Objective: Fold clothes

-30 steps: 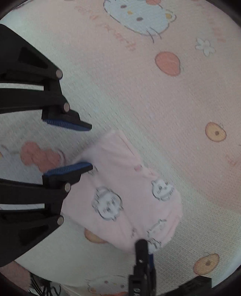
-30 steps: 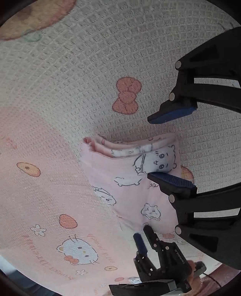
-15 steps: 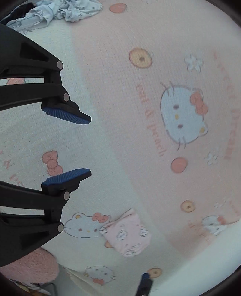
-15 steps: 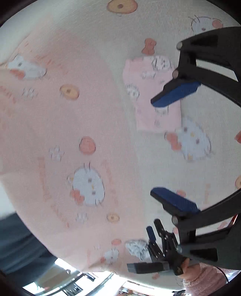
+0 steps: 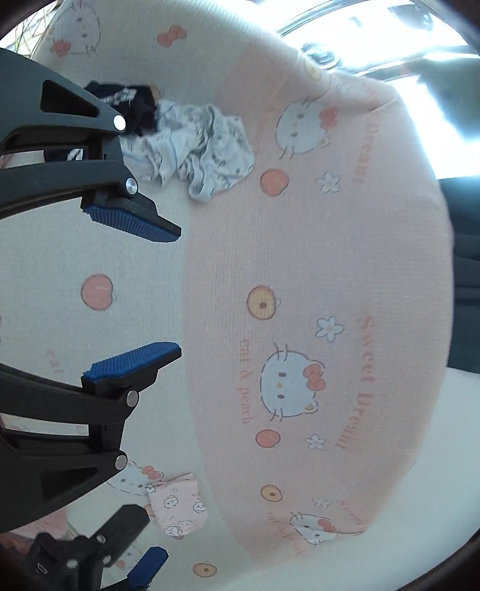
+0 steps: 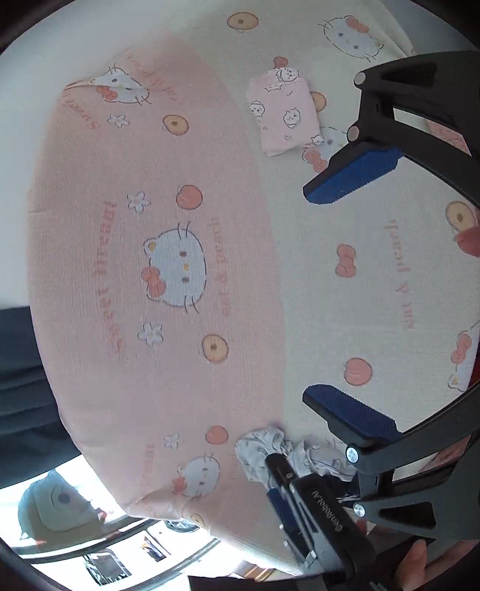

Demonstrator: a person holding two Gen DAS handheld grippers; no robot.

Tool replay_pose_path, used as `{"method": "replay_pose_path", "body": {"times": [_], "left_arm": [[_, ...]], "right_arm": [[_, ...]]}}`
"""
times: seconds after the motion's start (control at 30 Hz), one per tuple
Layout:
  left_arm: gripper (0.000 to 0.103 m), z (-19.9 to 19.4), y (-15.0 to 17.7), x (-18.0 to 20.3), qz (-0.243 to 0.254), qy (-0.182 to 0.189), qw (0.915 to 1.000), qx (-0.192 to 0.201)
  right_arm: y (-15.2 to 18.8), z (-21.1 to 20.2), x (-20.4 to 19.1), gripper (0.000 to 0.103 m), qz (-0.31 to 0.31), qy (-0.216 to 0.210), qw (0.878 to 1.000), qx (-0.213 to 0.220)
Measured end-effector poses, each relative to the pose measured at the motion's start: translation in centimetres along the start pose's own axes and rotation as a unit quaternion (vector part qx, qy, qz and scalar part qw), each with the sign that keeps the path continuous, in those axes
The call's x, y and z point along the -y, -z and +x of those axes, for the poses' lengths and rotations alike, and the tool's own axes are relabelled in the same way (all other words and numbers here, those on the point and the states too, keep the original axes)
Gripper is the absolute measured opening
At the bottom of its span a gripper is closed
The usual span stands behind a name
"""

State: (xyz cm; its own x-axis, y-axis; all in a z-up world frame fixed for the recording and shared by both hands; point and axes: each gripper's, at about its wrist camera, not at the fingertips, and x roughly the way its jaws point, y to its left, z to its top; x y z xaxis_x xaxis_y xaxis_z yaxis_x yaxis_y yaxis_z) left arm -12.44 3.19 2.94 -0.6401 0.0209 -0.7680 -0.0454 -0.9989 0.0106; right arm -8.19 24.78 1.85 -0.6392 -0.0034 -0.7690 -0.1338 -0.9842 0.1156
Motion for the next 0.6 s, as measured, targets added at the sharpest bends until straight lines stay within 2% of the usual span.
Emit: {"method": "replay_pose_path", "body": {"times": [0.1,0.17,0.23,0.4,0.6], "left_arm": [[0.060,-4.5,1.7,-1.7,0.012,-0.019,0.9993,0.030],[0.060,-6.3,3.2,-2.5,0.005,-0.016,0.9992,0.036],[0.064,-7.6,4.9,-2.8,0.009,-0.004,0.9991,0.042],[0.068,-9.0,9.8,-3.0,-0.006,0.030,0.9993,0.021],[0.069,-9.1,14.0,-2.3,-0.003,0.013,0.9999,0.002]], "right_arm": [[2.4,-1.9,-2.6,0.100,-0.014,-0.009,1.000,0.003],[4.1,-2.9,-3.7,0.100,-0.009,-0.027,1.000,0.000],[5.9,-4.0,-4.6,0.100,-0.016,-0.027,1.000,0.000],[10.1,-5.5,-5.4,0.100,-0.030,-0.025,0.999,-0.014],[13.2,-7.2,-4.7,0.100,-0.029,0.000,0.999,-0.018]]}}
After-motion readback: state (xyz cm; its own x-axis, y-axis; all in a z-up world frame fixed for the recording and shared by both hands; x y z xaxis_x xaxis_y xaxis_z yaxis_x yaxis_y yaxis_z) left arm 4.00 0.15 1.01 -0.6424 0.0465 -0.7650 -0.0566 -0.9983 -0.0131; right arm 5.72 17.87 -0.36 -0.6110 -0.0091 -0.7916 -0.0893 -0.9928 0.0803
